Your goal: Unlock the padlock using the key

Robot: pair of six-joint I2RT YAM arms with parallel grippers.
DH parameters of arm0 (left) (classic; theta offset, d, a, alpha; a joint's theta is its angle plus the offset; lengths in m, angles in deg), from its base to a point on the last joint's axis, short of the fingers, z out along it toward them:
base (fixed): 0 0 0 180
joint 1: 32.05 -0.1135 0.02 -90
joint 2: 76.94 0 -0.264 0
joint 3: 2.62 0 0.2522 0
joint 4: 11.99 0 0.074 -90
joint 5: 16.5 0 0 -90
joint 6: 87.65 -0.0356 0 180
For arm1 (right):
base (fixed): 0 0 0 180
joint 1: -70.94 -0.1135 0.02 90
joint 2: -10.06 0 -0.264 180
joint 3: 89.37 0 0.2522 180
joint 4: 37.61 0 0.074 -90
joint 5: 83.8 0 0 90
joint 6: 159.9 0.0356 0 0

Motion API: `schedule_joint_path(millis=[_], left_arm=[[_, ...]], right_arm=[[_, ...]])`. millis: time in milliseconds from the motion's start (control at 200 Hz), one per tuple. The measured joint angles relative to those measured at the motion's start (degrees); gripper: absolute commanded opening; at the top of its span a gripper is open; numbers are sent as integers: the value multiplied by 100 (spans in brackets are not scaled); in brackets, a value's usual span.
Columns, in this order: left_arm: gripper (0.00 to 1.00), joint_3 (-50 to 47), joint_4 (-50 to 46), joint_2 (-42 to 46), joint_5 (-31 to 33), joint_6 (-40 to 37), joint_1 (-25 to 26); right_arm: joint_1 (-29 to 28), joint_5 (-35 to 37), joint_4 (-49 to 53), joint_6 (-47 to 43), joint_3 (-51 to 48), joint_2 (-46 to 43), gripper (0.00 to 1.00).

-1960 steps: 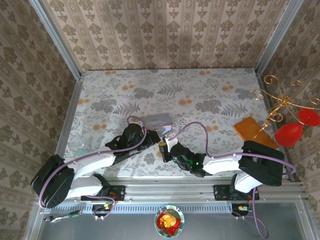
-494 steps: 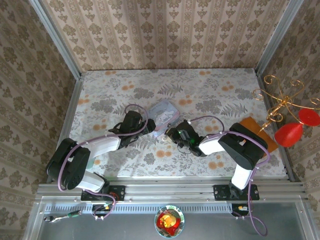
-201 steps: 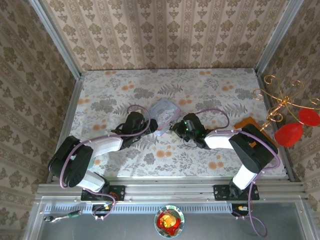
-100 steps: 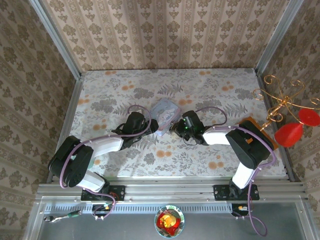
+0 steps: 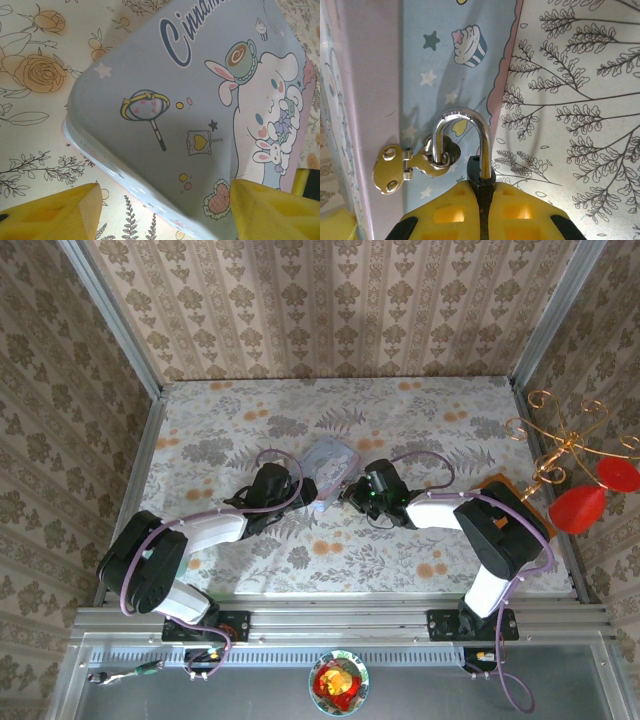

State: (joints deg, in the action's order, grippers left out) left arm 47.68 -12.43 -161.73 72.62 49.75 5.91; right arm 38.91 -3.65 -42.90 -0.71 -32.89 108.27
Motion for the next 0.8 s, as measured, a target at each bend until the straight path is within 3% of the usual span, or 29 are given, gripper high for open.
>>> schedule_joint_path(millis=[500, 685, 795], left_arm=[[69, -2, 0, 2, 28, 0, -9], [68, -13, -192, 155, -37, -105, -98], [71, -343, -498, 782, 59, -212, -184]], right_arm=[[138, -114, 28, -79, 186, -24, 4], [256, -83, 577, -522, 0, -551, 4], [337, 2, 1110, -962, -4, -1003, 5]])
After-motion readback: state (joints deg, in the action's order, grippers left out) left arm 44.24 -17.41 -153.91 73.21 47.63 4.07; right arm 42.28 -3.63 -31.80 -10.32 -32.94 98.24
